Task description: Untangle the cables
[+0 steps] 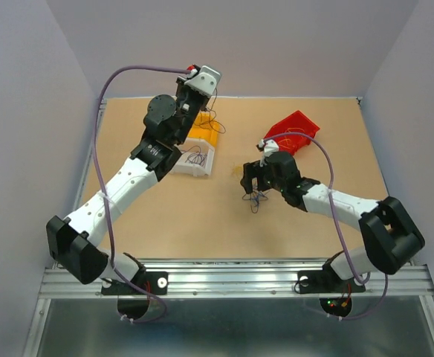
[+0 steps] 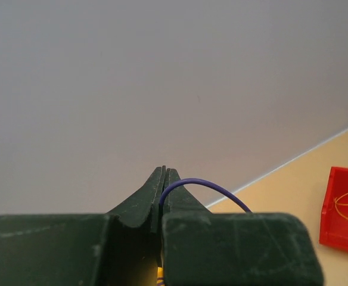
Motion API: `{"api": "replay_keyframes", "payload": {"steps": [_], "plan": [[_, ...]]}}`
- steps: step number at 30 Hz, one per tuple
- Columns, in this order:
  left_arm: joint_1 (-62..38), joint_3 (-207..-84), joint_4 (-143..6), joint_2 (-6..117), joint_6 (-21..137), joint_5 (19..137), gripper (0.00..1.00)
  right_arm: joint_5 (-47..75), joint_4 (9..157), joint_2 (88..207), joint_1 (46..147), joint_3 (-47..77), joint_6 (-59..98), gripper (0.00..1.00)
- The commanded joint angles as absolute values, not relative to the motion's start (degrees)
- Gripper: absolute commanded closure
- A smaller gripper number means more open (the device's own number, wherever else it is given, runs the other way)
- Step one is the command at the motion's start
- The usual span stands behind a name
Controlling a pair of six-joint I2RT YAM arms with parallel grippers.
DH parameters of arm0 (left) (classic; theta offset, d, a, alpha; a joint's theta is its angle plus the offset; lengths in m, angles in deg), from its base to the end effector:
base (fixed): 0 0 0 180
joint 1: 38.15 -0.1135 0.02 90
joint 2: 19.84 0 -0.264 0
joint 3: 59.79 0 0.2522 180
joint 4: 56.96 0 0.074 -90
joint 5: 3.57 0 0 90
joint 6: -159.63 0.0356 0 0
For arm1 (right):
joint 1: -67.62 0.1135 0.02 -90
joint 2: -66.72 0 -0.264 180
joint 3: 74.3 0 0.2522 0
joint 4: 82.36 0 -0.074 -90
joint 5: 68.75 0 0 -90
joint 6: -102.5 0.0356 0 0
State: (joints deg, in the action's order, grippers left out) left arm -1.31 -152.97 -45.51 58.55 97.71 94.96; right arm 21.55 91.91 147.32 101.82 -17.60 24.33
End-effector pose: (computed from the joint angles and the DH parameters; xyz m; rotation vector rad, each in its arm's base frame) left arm 0.2502 -0.1808 0.4848 0.4837 1.0084 -0.0538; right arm 0.2505 0.1700 0.2176 -0.4089 2.0845 0.4780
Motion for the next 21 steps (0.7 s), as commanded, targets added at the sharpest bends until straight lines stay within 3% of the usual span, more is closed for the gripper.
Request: {"api": "replay_keyframes", "payload": {"steps": [1, 4, 7, 10, 14, 18, 21], "plan": [[-4.7, -156.3, -42.6, 59.3, 97.3, 92.8, 1.00, 23.5, 96.4, 151.1, 102.0, -11.5, 25.4, 0.09], [-6.5, -156.4, -44.0, 62.3, 94.8, 89.8, 1.00, 22.9, 96.7, 156.5, 102.0, -9.1, 25.4, 0.12], [-9.2, -156.0, -45.8, 63.8, 92.8, 88.2, 1.00, 22.0, 93.1, 161.7, 102.0, -5.6, 25.2, 0.22], [-12.3, -153.2, -44.6, 62.2, 89.9, 83.6, 1.00, 21.6, 86.0, 163.7, 102.0, -2.3, 24.9, 0.39], [-14.2, -145.6, -40.9, 58.9, 88.3, 81.6, 1.00, 22.2, 79.0, 163.5, 102.3, -2.3, 23.7, 0.88], [-14.2, -140.9, -37.5, 58.0, 88.1, 79.7, 1.00, 25.8, 73.2, 162.3, 104.2, -2.5, 23.7, 0.94], [-14.3, -139.9, -37.3, 58.9, 88.4, 79.6, 1.00, 25.5, 71.9, 158.8, 106.8, -3.8, 23.4, 0.89]]}}
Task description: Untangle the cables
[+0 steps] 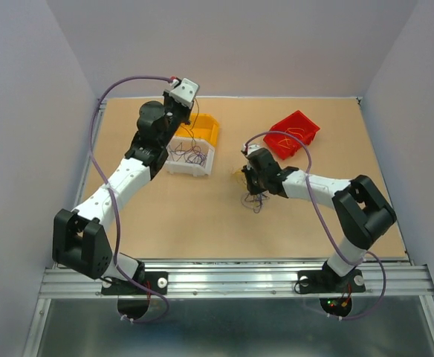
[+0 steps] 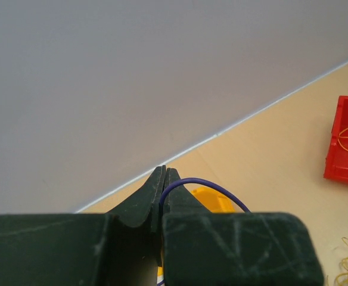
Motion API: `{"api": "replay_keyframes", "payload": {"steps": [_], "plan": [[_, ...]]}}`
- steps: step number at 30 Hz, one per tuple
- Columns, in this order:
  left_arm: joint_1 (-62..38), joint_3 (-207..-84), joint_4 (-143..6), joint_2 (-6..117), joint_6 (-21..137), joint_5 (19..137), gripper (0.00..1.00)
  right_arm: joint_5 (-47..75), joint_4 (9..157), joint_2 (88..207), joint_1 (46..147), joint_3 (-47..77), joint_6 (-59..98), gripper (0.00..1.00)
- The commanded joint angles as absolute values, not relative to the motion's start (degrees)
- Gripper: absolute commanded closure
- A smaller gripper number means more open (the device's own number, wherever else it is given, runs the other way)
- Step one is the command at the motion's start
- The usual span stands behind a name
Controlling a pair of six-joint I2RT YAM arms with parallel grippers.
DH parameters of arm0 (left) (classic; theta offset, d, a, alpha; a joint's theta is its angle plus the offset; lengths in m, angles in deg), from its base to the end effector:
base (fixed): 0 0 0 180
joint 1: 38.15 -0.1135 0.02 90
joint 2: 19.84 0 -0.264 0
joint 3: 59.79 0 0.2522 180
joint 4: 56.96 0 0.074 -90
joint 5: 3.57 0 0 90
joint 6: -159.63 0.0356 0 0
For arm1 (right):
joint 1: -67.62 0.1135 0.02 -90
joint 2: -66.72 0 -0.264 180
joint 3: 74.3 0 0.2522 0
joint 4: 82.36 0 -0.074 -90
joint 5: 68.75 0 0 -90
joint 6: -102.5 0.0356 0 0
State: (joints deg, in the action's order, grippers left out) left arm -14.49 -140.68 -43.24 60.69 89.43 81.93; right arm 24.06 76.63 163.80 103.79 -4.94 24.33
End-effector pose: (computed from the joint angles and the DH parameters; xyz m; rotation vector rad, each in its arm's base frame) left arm 0.3057 -0.1370 0.4021 0.5525 1.2061 -0.1092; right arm 0.2820 0.2040 0.1758 -0.4935 2.3954 0.3198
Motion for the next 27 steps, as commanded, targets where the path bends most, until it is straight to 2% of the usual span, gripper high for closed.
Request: {"api": "replay_keyframes", "payload": {"steps": [1, 2, 4, 5, 8, 15, 19, 23, 27], "plan": [[-14.4, -139.8, -37.2, 59.2, 88.5, 79.7, 1.00, 25.8, 71.9, 157.8, 107.4, -4.1, 23.1, 0.80], [-14.8, -139.7, -36.9, 59.3, 88.4, 79.6, 1.00, 25.9, 72.0, 155.7, 108.5, -4.6, 23.0, 0.62], [-15.1, -139.2, -36.4, 59.3, 88.4, 79.5, 1.00, 26.1, 72.2, 154.0, 108.9, -5.3, 23.0, 0.49], [-15.3, -138.9, -35.9, 59.3, 88.4, 79.5, 1.00, 26.3, 72.5, 153.1, 109.0, -6.0, 23.0, 0.44], [-15.7, -137.7, -35.0, 59.3, 88.5, 79.6, 1.00, 27.7, 72.9, 151.4, 109.1, -6.9, 23.0, 0.39], [-16.8, -135.0, -31.8, 61.5, 90.5, 81.2, 1.00, 26.4, 74.6, 149.0, 109.1, -7.9, 22.7, 0.38], [-19.8, -134.1, -30.3, 63.6, 89.9, 81.0, 1.00, 22.0, 80.7, 147.8, 109.1, -9.0, 21.1, 0.37], [-21.4, -133.4, -29.2, 65.8, 89.2, 80.6, 1.00, 19.9, 82.9, 149.2, 109.1, -7.7, 21.5, 0.53], [-21.7, -133.3, -30.9, 67.3, 89.1, 83.5, 1.00, 16.5, 90.1, 150.9, 109.1, -7.9, 21.4, 0.57]]}}
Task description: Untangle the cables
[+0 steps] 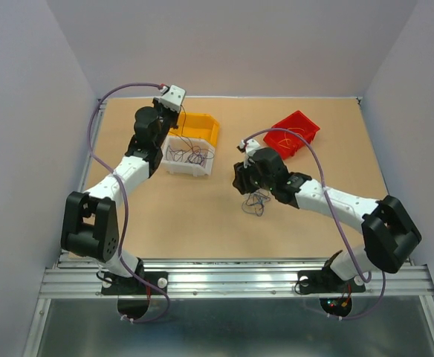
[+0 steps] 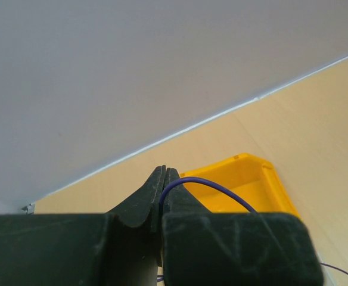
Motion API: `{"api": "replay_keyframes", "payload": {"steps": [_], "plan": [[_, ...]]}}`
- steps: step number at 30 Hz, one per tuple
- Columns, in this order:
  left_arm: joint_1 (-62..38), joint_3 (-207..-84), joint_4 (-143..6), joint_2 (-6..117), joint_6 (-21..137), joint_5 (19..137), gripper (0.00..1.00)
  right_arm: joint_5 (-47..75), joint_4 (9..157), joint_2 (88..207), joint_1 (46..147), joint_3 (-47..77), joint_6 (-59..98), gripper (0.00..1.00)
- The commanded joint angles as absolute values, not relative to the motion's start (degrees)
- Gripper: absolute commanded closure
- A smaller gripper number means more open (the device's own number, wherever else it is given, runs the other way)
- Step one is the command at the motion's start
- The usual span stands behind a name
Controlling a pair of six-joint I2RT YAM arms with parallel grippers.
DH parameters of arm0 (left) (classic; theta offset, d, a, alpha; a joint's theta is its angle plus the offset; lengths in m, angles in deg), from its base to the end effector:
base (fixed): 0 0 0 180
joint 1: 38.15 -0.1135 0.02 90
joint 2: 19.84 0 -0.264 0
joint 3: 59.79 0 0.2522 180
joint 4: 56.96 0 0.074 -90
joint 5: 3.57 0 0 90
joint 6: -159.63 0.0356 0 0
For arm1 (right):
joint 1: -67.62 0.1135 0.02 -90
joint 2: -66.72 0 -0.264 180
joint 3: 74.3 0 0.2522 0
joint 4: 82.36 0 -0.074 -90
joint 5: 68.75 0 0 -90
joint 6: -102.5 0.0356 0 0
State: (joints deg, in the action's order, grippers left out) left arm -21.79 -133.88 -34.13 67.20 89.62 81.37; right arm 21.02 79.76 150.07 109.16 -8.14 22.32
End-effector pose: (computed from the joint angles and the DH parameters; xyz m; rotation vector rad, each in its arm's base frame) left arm 0.3445 -0.1044 0.3394 0.5055 1.3045 -0.0091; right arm 0.2395 0.2124 0.2382 -0.6115 2.1437 0.5062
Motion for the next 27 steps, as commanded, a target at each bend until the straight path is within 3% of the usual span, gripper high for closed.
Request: {"api": "replay_keyframes", "payload": {"steps": [1, 6, 9, 17, 27], "plan": [[-21.7, -133.6, -31.5, 67.6, 89.1, 83.9, 1.00, 14.0, 94.5, 151.7, 109.1, -8.1, 20.9, 0.57], [-21.7, -132.3, -33.6, 68.1, 88.5, 83.8, 1.00, 13.4, 104.2, 160.2, 109.1, -4.7, 21.3, 0.64], [-21.7, -131.7, -34.1, 68.0, 89.1, 84.8, 1.00, 13.8, 104.7, 166.3, 109.1, 0.5, 20.1, 0.59], [-21.7, -130.9, -34.1, 68.6, 89.8, 86.0, 1.00, 24.7, 107.8, 176.4, 109.2, 9.1, 19.5, 0.58], [-21.7, -129.2, -33.7, 66.1, 89.7, 88.7, 1.00, 34.5, 109.0, 179.5, 109.2, 11.8, 16.7, 0.37]]}}
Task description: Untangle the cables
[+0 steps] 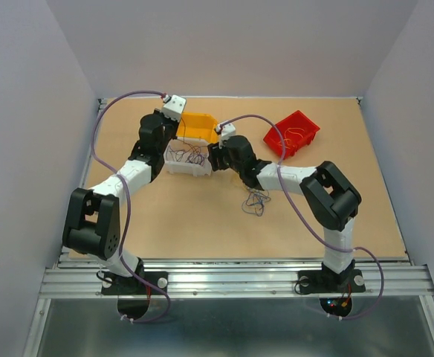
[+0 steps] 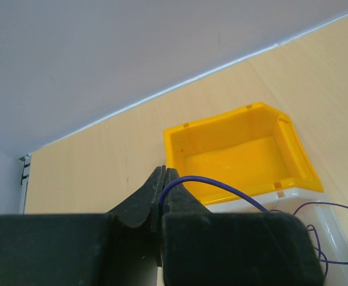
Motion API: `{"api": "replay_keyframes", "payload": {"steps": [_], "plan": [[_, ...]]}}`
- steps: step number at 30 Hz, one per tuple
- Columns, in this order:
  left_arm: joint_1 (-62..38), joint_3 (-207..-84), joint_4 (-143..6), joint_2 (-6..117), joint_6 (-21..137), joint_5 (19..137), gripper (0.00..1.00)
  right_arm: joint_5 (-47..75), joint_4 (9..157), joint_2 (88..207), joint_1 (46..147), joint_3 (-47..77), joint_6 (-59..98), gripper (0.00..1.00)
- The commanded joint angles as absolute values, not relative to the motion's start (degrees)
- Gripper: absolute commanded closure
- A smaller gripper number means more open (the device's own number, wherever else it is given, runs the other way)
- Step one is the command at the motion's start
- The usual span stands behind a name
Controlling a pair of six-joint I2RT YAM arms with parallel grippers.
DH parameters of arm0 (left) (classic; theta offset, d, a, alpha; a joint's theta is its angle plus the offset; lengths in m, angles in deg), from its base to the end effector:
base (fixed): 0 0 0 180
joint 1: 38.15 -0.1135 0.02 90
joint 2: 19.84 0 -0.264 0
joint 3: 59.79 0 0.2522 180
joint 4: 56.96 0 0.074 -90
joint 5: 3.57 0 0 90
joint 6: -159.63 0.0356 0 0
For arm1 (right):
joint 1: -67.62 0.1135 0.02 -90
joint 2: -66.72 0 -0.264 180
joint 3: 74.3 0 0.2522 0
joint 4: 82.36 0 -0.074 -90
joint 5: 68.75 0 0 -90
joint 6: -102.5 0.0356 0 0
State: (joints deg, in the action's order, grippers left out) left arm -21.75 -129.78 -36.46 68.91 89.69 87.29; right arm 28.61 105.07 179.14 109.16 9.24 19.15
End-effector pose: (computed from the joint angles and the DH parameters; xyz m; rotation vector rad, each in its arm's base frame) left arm 0.3480 -0.1019 0.2997 0.4707 1.4671 0.0623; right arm 0.3348 0.2905 0.1958 -0.5068 1.9001 0.4313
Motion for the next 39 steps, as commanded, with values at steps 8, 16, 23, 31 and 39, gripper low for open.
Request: {"api": "replay_keyframes", "payload": {"steps": [8, 16, 23, 31, 39], "plan": [[-21.7, -128.8, -33.5, 65.0, 89.6, 89.0, 1.00, 32.3, 110.1, 181.9, 109.3, 13.2, 10.5, 0.35], [-21.7, -127.8, -32.8, 63.2, 89.6, 89.1, 1.00, 28.7, 110.0, 184.3, 109.2, 15.9, 11.6, 0.41], [-21.7, -127.3, -32.6, 62.7, 89.7, 88.9, 1.00, 32.1, 106.6, 187.3, 109.2, 20.1, 15.5, 0.45], [-21.8, -126.6, -32.0, 62.0, 89.7, 89.1, 1.00, 34.0, 102.2, 189.9, 108.2, 23.9, 21.7, 0.47], [-21.7, -126.4, -31.7, 61.7, 89.9, 89.2, 1.00, 31.4, 102.4, 188.5, 107.3, 22.7, 23.6, 0.71]]}}
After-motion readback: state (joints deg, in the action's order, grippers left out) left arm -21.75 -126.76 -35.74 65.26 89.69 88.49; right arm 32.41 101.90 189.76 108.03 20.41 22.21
